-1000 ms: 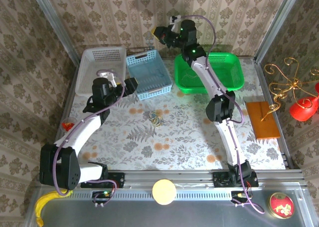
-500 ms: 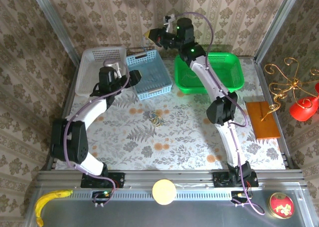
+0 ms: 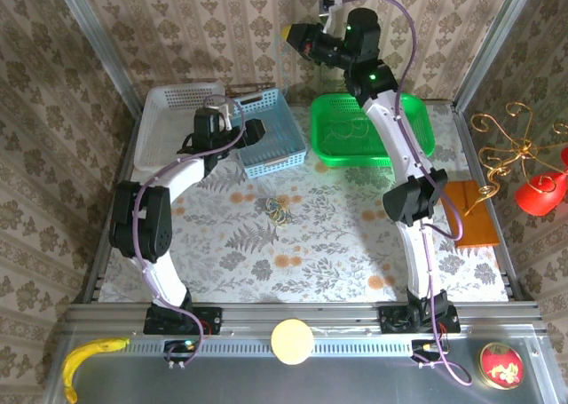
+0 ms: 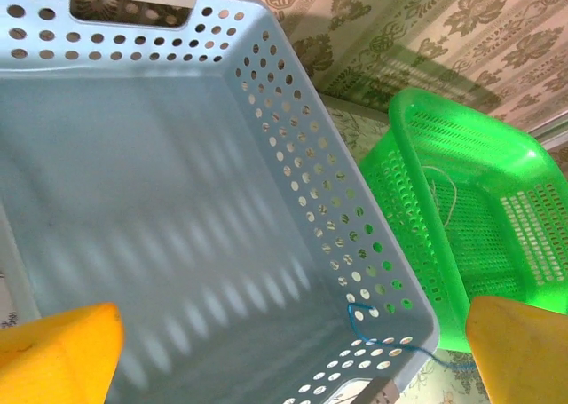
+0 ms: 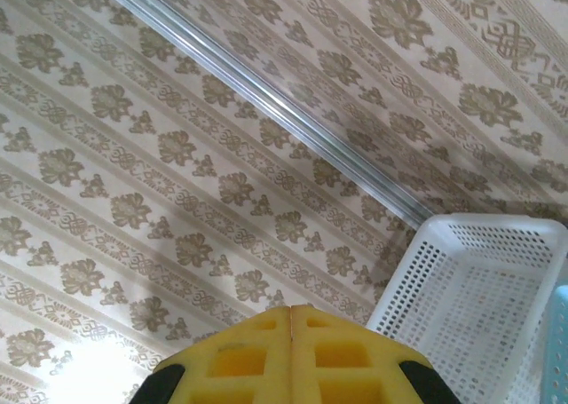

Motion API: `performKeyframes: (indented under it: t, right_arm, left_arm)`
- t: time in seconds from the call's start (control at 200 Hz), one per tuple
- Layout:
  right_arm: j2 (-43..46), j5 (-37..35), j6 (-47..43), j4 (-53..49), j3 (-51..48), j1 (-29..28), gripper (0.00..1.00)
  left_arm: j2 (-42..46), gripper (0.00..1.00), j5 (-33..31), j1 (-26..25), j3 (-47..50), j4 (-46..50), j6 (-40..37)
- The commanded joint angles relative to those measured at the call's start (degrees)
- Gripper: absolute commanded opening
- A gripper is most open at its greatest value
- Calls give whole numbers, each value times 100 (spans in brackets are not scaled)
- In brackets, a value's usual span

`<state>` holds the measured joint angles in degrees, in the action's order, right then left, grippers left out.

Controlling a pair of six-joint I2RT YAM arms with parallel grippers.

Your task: Untangle the cables

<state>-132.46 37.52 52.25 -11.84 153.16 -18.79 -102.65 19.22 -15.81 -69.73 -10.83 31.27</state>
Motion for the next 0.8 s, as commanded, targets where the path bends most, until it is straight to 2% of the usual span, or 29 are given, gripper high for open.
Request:
performKeyframes:
  t: [0.0,0.28,0.455,0.55,0.62,0.7,0.79]
  right_arm:
    - [-444,2,44,30,17,-72,0]
    - [-1201,-57,-95,-50,14,-383,0]
    - [-1646,-370,-893,-826,19,-693,0]
    - [-1772,-618,-1381,-1333,13,-758,31]
    - [-1720,-740,-1621,-1618,17,-733,49]
    - [-1477,-780,-1812,-1779,-25,-715,59]
    - [-1083,-800,-1941,-1832,-139,-697,65]
  left_arm:
    - [463,100,-367,49,227,178,-152]
    - [1144,100,-591,133,776,174,-20]
    - [1289,100,-590,132,760,183,38]
    - [1279,100,-539,131,653,246,30]
    - [1259,100,-501,132,564,295,5]
    - [1207,100,-451,131,458,314,-35]
    - [1076,100,-345,123,279,357,-92]
